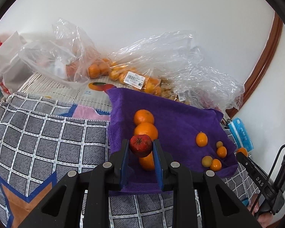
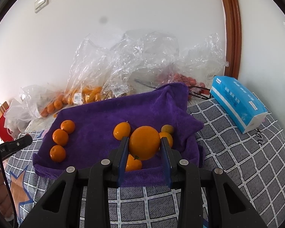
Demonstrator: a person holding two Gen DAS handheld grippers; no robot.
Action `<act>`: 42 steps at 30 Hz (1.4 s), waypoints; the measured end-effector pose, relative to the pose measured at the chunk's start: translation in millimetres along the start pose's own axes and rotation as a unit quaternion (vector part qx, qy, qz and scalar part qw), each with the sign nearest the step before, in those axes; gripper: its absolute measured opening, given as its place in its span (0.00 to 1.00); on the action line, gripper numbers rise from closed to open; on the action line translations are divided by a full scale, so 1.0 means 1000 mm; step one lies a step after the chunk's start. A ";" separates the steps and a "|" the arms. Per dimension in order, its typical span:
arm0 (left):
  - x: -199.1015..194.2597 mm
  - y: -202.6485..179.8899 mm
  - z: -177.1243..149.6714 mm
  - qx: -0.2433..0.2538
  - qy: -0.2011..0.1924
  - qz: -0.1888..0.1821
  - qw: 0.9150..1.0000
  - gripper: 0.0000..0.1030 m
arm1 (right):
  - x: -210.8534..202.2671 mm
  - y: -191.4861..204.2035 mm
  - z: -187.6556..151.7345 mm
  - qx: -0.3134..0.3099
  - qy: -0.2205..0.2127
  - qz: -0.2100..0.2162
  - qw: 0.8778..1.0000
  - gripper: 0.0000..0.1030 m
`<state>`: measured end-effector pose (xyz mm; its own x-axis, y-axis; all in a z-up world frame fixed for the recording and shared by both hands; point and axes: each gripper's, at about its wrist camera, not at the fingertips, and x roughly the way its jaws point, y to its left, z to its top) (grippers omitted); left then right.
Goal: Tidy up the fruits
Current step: 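Carry the orange and red fruit over the purple towel and lower them, then open right gripper releasing orange while left gripper releases red fruit onto towel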
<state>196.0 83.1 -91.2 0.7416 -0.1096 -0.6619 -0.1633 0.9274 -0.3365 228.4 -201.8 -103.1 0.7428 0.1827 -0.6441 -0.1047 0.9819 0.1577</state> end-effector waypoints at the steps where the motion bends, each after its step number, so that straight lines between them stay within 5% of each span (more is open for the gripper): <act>1: 0.003 0.002 0.000 -0.005 0.006 -0.005 1.000 0.23 | 0.003 -0.001 -0.001 0.001 0.002 0.000 1.000 0.32; 24: 0.051 -0.022 -0.001 0.010 0.045 -0.027 0.999 0.23 | 0.046 -0.007 -0.012 -0.006 0.047 0.016 0.999 0.32; 42: 0.060 -0.029 -0.001 0.029 0.037 -0.002 0.999 0.23 | 0.041 -0.010 -0.012 0.001 0.044 0.018 0.999 0.34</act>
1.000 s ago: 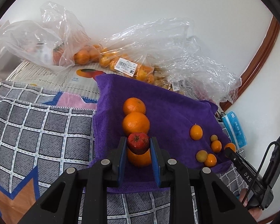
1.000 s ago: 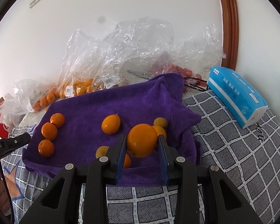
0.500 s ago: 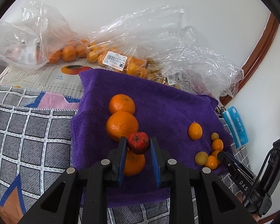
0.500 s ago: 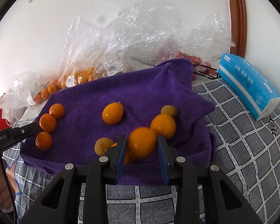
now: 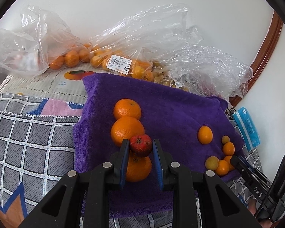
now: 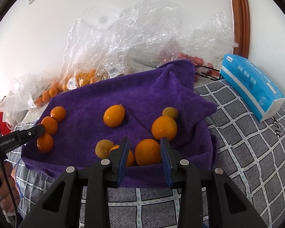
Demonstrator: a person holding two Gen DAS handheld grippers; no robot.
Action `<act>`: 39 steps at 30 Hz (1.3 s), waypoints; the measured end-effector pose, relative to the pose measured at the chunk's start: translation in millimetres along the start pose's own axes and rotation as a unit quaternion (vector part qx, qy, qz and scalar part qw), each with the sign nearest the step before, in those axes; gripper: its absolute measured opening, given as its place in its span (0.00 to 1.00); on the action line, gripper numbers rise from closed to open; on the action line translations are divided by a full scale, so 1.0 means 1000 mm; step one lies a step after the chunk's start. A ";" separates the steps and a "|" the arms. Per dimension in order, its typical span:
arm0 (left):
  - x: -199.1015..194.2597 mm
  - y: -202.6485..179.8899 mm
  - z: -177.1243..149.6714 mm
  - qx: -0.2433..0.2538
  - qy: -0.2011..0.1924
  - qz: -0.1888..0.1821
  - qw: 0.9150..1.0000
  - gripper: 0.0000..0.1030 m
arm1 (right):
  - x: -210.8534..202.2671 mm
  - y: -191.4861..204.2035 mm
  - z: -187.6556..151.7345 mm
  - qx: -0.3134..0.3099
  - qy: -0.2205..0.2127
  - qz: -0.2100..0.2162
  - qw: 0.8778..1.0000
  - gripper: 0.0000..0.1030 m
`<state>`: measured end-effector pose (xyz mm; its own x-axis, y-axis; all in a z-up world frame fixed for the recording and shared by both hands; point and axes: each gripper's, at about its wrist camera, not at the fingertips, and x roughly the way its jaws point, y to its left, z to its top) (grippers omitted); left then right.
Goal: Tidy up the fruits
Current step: 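Open right gripper releasing orange while left gripper releases red fruit onto towel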
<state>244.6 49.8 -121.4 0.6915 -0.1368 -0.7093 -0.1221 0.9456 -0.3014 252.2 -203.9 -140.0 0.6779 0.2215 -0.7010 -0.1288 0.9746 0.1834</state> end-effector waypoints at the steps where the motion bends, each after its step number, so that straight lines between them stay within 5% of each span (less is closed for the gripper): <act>1: 0.000 -0.001 0.000 0.002 0.000 0.001 1.000 0.23 | 0.000 0.000 0.000 0.001 0.000 0.000 1.000 0.34; 22: 0.005 -0.001 -0.004 -0.006 0.021 0.011 1.000 0.40 | -0.008 0.006 -0.002 -0.010 -0.001 -0.017 1.000 0.46; 31: -0.002 -0.004 -0.005 -0.008 0.023 -0.021 0.999 0.54 | -0.009 0.011 -0.001 -0.017 0.000 -0.027 0.999 0.47; 39: -0.010 -0.009 -0.008 0.009 0.022 -0.019 1.000 0.55 | -0.009 0.015 -0.002 -0.018 0.005 -0.037 0.999 0.48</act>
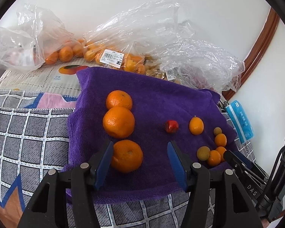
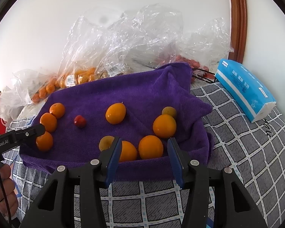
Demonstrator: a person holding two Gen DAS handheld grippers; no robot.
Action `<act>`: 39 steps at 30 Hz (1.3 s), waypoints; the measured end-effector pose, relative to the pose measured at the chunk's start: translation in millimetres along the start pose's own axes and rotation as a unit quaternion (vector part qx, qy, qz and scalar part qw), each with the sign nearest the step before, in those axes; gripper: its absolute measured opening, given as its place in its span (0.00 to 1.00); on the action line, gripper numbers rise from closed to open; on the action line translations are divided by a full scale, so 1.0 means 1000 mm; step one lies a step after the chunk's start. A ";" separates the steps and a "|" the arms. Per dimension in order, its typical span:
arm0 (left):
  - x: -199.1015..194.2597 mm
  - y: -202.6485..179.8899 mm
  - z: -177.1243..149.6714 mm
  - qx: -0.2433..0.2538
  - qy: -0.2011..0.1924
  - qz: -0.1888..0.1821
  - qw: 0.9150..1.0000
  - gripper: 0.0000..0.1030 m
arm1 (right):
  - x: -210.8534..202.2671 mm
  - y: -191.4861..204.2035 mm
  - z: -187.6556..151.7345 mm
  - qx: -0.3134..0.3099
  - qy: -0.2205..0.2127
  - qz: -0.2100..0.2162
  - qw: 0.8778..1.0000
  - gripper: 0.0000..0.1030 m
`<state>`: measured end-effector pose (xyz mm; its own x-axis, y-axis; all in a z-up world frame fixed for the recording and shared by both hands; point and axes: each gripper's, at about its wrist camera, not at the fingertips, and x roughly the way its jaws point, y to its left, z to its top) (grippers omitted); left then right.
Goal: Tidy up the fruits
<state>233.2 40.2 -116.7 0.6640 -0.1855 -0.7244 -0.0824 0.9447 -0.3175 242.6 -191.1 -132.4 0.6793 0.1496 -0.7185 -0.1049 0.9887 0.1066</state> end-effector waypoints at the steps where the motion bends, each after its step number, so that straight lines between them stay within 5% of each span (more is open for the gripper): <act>1: -0.001 -0.001 0.000 0.003 0.000 0.002 1.000 0.55 | -0.001 0.001 0.000 -0.001 0.001 -0.001 1.000 0.48; 8: -0.028 -0.006 -0.007 0.016 -0.012 0.013 1.000 0.59 | -0.025 0.009 0.002 -0.011 -0.016 -0.009 1.000 0.50; 15: -0.078 -0.018 -0.018 0.030 -0.028 0.022 0.999 0.71 | -0.079 0.021 0.005 -0.013 -0.051 -0.013 0.999 0.67; 30: -0.209 -0.051 -0.083 0.061 -0.111 0.064 0.990 0.92 | -0.208 0.031 -0.018 0.002 -0.063 -0.001 0.998 0.71; 34: -0.232 -0.061 -0.101 0.074 -0.123 0.069 0.987 0.94 | -0.237 0.025 -0.037 0.014 -0.088 0.011 0.996 0.92; 39: -0.248 -0.063 -0.116 0.074 -0.125 0.073 0.987 0.95 | -0.258 0.020 -0.052 0.011 -0.095 0.003 0.995 0.98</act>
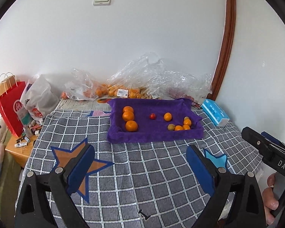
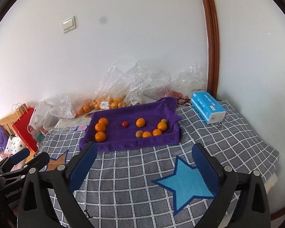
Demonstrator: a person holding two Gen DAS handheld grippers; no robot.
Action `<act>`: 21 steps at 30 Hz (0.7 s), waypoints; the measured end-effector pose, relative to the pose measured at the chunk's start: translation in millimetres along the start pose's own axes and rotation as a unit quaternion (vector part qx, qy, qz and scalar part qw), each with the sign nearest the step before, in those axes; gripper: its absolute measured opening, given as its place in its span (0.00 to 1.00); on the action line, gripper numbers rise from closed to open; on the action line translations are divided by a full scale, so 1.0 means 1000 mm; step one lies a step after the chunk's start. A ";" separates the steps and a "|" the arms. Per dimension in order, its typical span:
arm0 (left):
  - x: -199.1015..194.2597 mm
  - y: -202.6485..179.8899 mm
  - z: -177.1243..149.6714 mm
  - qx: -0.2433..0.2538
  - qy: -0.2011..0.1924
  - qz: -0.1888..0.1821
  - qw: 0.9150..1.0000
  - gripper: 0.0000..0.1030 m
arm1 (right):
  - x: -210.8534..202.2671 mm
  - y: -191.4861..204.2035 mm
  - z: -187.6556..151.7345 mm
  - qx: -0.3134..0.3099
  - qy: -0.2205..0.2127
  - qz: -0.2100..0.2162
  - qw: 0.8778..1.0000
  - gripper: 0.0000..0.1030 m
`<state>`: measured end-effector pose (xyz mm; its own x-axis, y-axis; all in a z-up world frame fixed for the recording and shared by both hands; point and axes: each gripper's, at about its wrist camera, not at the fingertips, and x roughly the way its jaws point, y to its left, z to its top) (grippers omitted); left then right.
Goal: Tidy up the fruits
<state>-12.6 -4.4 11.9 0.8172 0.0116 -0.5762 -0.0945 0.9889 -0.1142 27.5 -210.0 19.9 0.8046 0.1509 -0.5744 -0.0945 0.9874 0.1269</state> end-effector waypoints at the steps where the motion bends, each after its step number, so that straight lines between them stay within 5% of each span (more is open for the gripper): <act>1: -0.003 0.000 -0.001 -0.003 -0.001 0.000 1.000 0.96 | -0.004 -0.001 -0.002 0.000 0.000 -0.003 1.000 0.99; 21: -0.016 -0.007 -0.011 0.005 0.004 0.010 1.000 0.97 | -0.039 -0.003 -0.017 -0.015 -0.015 -0.032 0.999 1.00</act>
<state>-30.6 -12.9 13.1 0.8103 0.0296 -0.5852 -0.1042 0.9901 -0.0942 -13.8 -218.0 28.2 0.8264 0.0859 -0.5565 -0.0597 0.9961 0.0651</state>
